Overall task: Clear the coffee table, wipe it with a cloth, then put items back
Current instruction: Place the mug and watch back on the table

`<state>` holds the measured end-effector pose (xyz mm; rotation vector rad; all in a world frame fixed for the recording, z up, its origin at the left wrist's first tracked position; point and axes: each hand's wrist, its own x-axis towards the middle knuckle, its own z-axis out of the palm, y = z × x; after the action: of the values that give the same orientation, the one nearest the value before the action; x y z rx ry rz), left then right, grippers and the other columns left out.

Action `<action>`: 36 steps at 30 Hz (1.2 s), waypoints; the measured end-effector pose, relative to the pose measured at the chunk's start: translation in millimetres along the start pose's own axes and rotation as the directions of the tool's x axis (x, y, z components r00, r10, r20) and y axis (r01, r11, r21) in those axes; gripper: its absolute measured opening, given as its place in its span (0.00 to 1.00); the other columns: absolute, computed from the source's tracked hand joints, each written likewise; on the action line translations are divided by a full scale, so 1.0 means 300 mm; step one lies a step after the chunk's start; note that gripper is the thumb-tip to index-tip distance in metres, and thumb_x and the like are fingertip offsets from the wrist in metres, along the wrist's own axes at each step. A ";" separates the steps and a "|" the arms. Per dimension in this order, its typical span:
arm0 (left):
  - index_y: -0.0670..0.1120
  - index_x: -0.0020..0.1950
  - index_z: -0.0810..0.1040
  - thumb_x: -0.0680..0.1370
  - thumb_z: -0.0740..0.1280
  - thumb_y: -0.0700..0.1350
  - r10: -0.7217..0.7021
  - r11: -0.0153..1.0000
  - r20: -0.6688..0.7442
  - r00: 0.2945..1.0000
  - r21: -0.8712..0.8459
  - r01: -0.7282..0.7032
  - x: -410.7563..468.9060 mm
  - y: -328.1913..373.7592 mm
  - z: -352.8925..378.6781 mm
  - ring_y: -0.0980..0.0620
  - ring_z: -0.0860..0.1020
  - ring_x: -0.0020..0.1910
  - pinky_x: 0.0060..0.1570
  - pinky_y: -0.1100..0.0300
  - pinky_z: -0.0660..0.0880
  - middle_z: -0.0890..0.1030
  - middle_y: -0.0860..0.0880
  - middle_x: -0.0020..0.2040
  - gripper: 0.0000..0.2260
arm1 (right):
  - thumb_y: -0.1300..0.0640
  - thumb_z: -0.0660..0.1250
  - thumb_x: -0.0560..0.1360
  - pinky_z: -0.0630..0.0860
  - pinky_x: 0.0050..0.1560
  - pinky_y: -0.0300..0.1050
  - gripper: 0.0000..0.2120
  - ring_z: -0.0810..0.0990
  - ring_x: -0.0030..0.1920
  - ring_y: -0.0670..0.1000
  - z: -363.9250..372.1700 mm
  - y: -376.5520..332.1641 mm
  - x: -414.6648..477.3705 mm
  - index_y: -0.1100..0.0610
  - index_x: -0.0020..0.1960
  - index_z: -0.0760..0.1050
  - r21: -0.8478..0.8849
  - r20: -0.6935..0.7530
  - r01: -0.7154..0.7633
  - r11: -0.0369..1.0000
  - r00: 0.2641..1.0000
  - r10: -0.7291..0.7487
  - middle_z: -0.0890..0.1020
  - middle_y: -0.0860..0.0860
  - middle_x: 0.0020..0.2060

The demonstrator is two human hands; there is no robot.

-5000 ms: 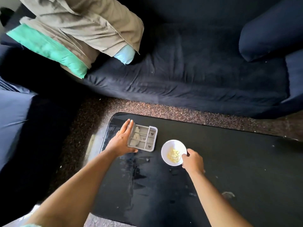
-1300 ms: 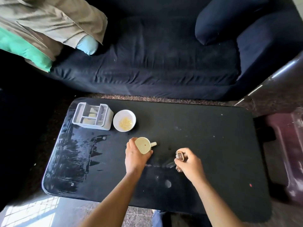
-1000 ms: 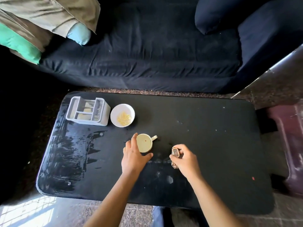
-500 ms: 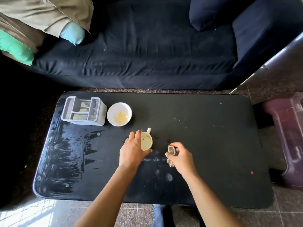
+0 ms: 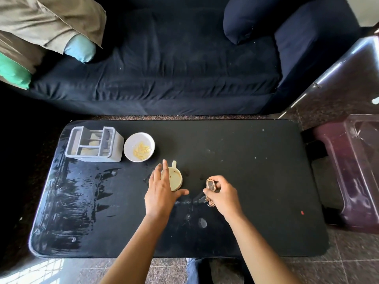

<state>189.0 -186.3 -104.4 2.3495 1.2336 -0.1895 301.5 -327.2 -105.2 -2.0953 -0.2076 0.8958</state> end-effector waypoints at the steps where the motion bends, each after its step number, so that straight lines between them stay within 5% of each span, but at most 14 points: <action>1: 0.49 0.79 0.47 0.68 0.72 0.62 0.094 0.995 -0.054 0.994 -0.008 -0.095 -0.010 0.022 -0.006 0.49 0.57 0.75 0.67 0.55 0.66 0.57 0.50 0.77 0.49 | 0.61 0.74 0.69 0.72 0.33 0.29 0.12 0.78 0.36 0.41 -0.015 -0.004 0.004 0.50 0.49 0.77 -0.013 0.013 0.013 1.000 1.000 -0.013 0.80 0.43 0.37; 4: 0.50 0.78 0.55 0.75 0.70 0.53 0.319 0.883 -0.080 0.944 -0.337 -0.327 -0.019 0.145 -0.016 0.60 0.57 0.73 0.69 0.67 0.56 0.60 0.58 0.73 0.36 | 0.60 0.75 0.67 0.78 0.40 0.40 0.13 0.79 0.36 0.43 -0.077 -0.031 0.028 0.45 0.45 0.76 -0.027 0.123 0.041 0.999 0.992 -0.037 0.81 0.43 0.36; 6: 0.51 0.71 0.68 0.78 0.65 0.51 0.334 0.717 0.159 0.929 -0.683 -0.141 0.014 0.237 -0.010 0.62 0.68 0.67 0.65 0.70 0.62 0.72 0.59 0.66 0.22 | 0.60 0.76 0.66 0.76 0.40 0.40 0.14 0.78 0.34 0.41 -0.136 -0.066 0.050 0.44 0.43 0.75 -0.058 0.188 0.087 0.994 0.979 -0.075 0.80 0.43 0.33; 8: 0.46 0.56 0.79 0.78 0.63 0.52 0.336 0.562 0.335 0.881 -0.821 0.098 0.065 0.297 0.007 0.57 0.80 0.51 0.56 0.62 0.72 0.83 0.53 0.49 0.13 | 0.60 0.77 0.65 0.73 0.37 0.34 0.14 0.77 0.33 0.39 -0.204 -0.108 0.079 0.49 0.45 0.76 -0.090 0.233 0.162 0.983 0.963 -0.138 0.81 0.44 0.34; 10: 0.42 0.43 0.80 0.77 0.64 0.51 0.351 0.532 0.401 0.846 -0.829 0.172 0.113 0.325 0.018 0.56 0.78 0.33 0.42 0.61 0.73 0.81 0.50 0.33 0.13 | 0.60 0.77 0.65 0.72 0.34 0.34 0.14 0.76 0.32 0.41 -0.269 -0.154 0.107 0.51 0.46 0.75 -0.099 0.274 0.210 0.973 0.945 -0.176 0.83 0.48 0.37; 12: 0.41 0.38 0.80 0.74 0.66 0.53 0.358 0.558 0.414 0.837 -0.814 0.164 0.154 0.352 0.020 0.55 0.71 0.26 0.33 0.64 0.67 0.75 0.48 0.28 0.16 | 0.55 0.79 0.64 0.72 0.32 0.36 0.15 0.75 0.31 0.42 -0.324 -0.186 0.148 0.50 0.45 0.75 -0.172 0.311 0.218 0.961 0.937 -0.157 0.83 0.50 0.38; 16: 0.43 0.36 0.80 0.77 0.68 0.51 0.310 0.664 0.478 0.822 -0.727 0.172 0.242 0.387 0.030 0.55 0.68 0.27 0.32 0.65 0.67 0.74 0.50 0.29 0.15 | 0.49 0.79 0.64 0.69 0.32 0.40 0.13 0.78 0.33 0.45 -0.426 -0.197 0.253 0.51 0.41 0.77 -0.390 0.298 0.176 0.904 0.953 -0.057 0.83 0.49 0.34; 20: 0.42 0.41 0.80 0.76 0.70 0.41 0.262 0.708 0.559 0.786 -0.666 0.237 0.331 0.430 0.080 0.56 0.70 0.27 0.32 0.66 0.71 0.76 0.49 0.32 0.05 | 0.58 0.74 0.69 0.69 0.33 0.38 0.04 0.75 0.30 0.46 -0.514 -0.146 0.371 0.54 0.37 0.80 -0.308 0.145 0.084 0.948 0.989 -0.040 0.82 0.51 0.31; 24: 0.42 0.39 0.79 0.77 0.67 0.35 0.124 0.689 0.527 0.841 -0.656 0.310 0.396 0.472 0.143 0.60 0.69 0.20 0.25 0.67 0.73 0.75 0.48 0.32 0.08 | 0.70 0.63 0.72 0.74 0.33 0.38 0.12 0.75 0.31 0.48 -0.551 -0.067 0.483 0.57 0.36 0.80 -0.197 0.010 -0.070 0.978 0.997 0.073 0.80 0.53 0.32; 28: 0.44 0.38 0.80 0.77 0.66 0.35 -0.007 0.686 0.511 0.859 -0.623 0.376 0.440 0.466 0.220 0.59 0.74 0.23 0.28 0.65 0.75 0.80 0.48 0.34 0.09 | 0.73 0.60 0.72 0.80 0.40 0.42 0.12 0.78 0.36 0.52 -0.550 0.014 0.561 0.64 0.44 0.81 -0.108 -0.052 -0.198 0.974 0.980 0.194 0.80 0.59 0.37; 31: 0.44 0.40 0.82 0.77 0.68 0.38 -0.098 0.653 0.474 0.875 -0.633 0.416 0.449 0.472 0.245 0.57 0.77 0.28 0.30 0.64 0.74 0.82 0.49 0.34 0.07 | 0.73 0.62 0.70 0.82 0.47 0.49 0.12 0.83 0.39 0.57 -0.537 0.037 0.580 0.61 0.39 0.81 -0.117 -0.165 -0.239 0.964 0.962 0.219 0.83 0.59 0.36; 36: 0.47 0.36 0.82 0.73 0.72 0.41 -0.212 0.569 0.427 0.879 -0.677 0.467 0.454 0.489 0.265 0.56 0.79 0.29 0.31 0.62 0.75 0.83 0.50 0.33 0.06 | 0.62 0.75 0.67 0.82 0.42 0.50 0.10 0.82 0.32 0.53 -0.541 0.045 0.602 0.53 0.31 0.78 -0.154 -0.354 -0.234 0.960 0.920 0.168 0.81 0.52 0.27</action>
<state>394.4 -193.5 -168.8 1.2629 1.2698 -0.1062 539.2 -360.1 -144.7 -2.4484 0.1111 0.6355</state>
